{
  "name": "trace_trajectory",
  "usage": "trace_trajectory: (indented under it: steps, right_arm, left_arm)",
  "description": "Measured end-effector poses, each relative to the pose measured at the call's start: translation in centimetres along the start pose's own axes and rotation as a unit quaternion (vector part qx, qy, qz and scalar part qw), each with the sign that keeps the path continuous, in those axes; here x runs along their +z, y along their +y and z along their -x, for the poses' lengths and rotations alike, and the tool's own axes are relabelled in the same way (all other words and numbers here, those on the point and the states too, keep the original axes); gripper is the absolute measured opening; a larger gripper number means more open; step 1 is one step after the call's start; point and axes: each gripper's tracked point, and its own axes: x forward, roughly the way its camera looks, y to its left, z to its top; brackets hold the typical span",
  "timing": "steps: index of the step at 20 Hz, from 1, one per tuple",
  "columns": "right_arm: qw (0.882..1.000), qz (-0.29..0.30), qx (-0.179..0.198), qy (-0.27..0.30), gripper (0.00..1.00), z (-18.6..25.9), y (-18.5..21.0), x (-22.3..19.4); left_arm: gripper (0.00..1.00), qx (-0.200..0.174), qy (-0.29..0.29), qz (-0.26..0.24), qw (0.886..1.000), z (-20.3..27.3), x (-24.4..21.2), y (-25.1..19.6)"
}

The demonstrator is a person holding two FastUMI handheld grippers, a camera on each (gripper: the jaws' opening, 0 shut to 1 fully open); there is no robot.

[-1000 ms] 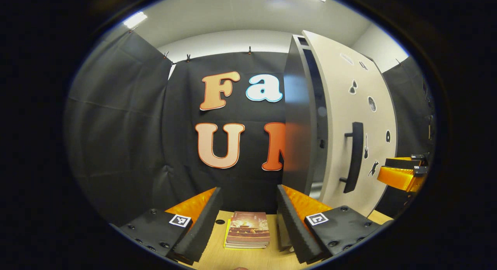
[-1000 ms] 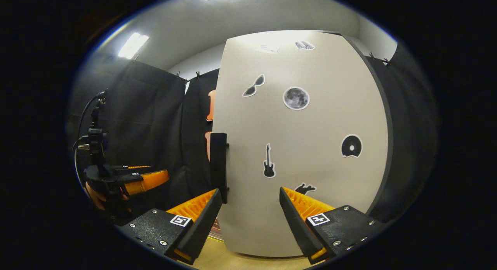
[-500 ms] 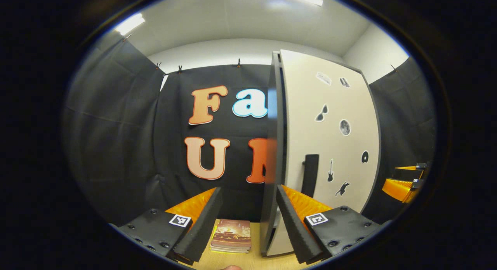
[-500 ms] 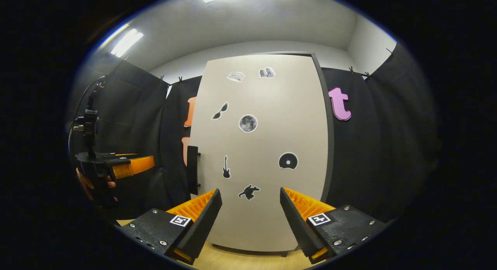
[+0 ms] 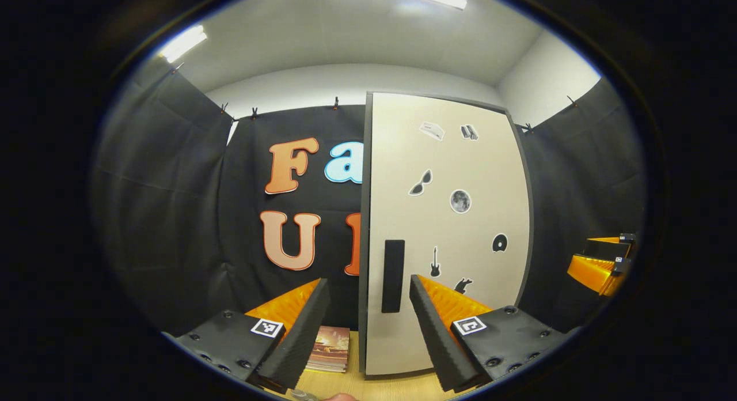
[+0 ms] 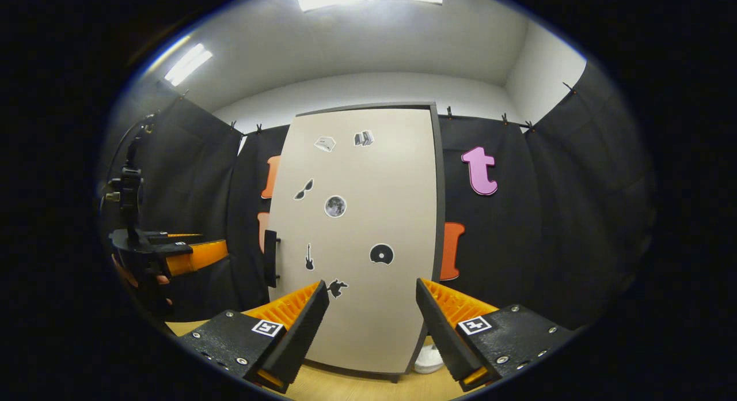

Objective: Open the cabinet door with the right hand, grasp the bottle in the cabinet with the left hand and place it on the coaster, then close the cabinet door with the right hand.

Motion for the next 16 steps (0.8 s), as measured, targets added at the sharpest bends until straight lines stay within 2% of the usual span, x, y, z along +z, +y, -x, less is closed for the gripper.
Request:
trace_trajectory:
  steps: [6, 9, 13, 16]
  right_arm:
    - [1.000, 0.011, 0.025, -0.001, 0.95, 2.5, -0.8, 0.1]
    - [1.000, -0.003, 0.027, 0.005, 0.95, 3.3, -1.3, 0.0]
    - [1.000, -0.024, 0.013, 0.004, 0.95, 4.1, -2.4, 0.5]
    - [0.999, -0.036, 0.002, 0.000, 0.95, 4.7, -2.5, 1.1]
  left_arm:
    - [0.92, 0.029, 0.001, -0.004, 1.000, 3.5, 1.4, -1.1]
    - [0.91, 0.042, 0.004, -0.008, 0.999, 4.9, 1.9, -1.4]
    - [0.91, 0.045, 0.003, -0.006, 0.999, 5.2, 2.5, -0.8]
    - [0.91, 0.033, 0.002, -0.009, 0.999, 4.2, 2.8, -0.8]
